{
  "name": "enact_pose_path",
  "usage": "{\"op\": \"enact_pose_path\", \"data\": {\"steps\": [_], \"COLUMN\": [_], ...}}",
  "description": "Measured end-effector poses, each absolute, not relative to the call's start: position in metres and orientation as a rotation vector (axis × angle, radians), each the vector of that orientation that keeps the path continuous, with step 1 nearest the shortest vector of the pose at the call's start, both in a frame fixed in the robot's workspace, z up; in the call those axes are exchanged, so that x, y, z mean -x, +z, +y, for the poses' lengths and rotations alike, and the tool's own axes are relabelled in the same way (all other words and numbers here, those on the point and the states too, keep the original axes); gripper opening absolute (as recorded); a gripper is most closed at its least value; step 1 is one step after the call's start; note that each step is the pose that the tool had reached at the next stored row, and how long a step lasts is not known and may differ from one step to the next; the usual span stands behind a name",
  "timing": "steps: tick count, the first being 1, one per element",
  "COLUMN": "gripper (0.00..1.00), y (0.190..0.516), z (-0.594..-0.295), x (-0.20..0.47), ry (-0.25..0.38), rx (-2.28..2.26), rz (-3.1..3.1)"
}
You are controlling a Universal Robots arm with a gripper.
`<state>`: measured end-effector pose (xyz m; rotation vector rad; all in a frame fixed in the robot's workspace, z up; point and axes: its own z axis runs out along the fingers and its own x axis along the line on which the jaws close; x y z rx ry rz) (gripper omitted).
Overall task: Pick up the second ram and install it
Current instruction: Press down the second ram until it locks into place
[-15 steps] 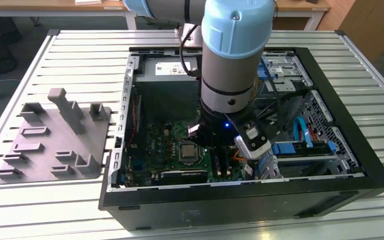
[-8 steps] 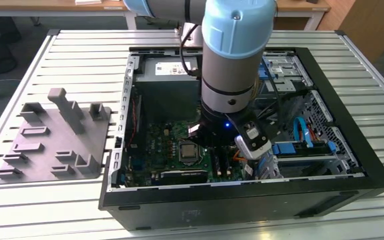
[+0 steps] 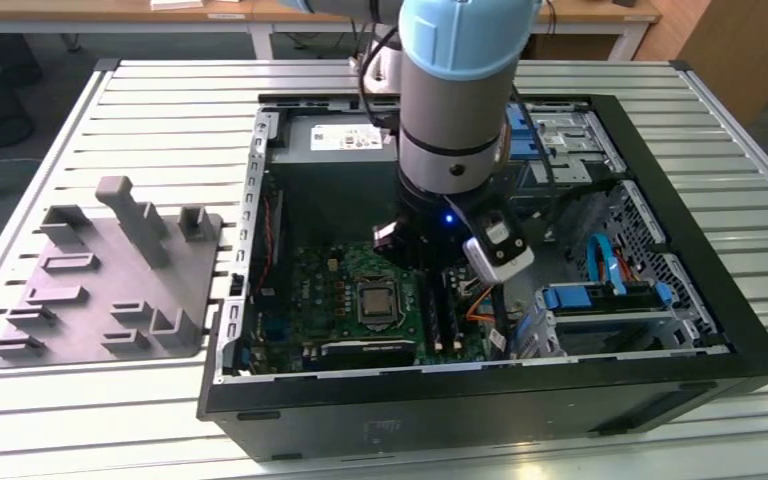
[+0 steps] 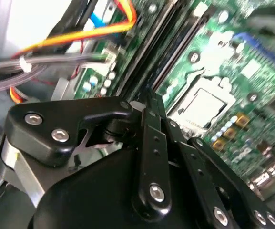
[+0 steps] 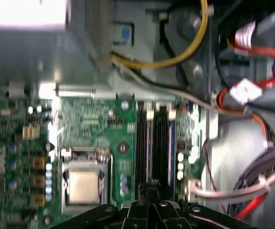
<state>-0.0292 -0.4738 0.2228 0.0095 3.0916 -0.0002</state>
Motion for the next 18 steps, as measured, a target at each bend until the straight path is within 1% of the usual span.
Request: {"op": "enact_pose_path", "data": {"steps": [3,9,18], "gripper": [0.10,0.10,0.10], "y": [0.229,0.254,0.255], "z": [-0.471,-0.471,-0.471], "x": [0.029,0.029,0.029], "ry": [-0.002,-0.002,-0.002], "rx": [-0.009,-0.010,-0.009], "rz": [3.091,3.091,3.091]}}
